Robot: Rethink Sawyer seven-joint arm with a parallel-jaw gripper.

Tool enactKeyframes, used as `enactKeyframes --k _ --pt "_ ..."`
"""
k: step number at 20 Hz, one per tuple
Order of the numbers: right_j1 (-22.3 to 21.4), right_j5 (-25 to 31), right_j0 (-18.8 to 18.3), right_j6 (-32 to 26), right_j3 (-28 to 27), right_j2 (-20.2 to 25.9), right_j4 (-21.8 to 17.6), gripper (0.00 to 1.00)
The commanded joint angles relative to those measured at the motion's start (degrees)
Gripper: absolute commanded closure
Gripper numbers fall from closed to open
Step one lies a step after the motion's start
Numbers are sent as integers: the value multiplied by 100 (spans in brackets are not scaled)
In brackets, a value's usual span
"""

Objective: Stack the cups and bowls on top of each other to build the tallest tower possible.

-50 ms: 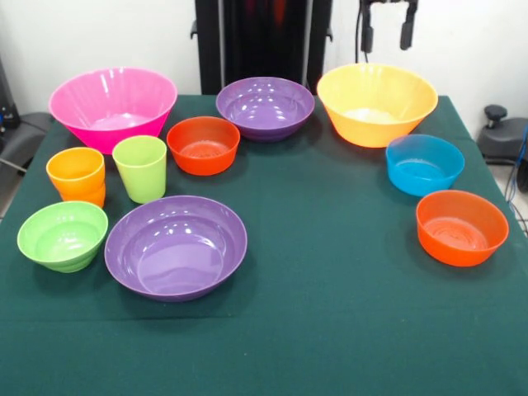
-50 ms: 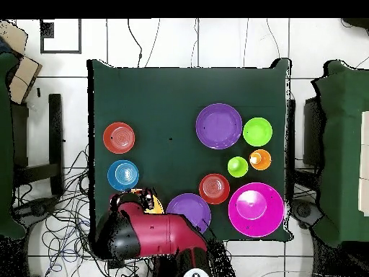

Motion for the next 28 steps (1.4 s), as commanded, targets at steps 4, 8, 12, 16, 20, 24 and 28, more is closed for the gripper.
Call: enactKeyframes --k 4,8,12,16,20,24,28 --pt "600 -485 -396 860 541 158 -308 0" --pt "524 -427 -606 806 622 292 -312 0" --pt "488 -400 -846 721 727 444 -365 0" --pt "571 -666 -881 769 862 423 -491 0" --pt "748 -1015 -888 808 924 307 -694 0" --pt "1095 -1499 -856 881 891 123 -918 0" --pt "1257 -1755 -730 983 874 -12 -954 0"
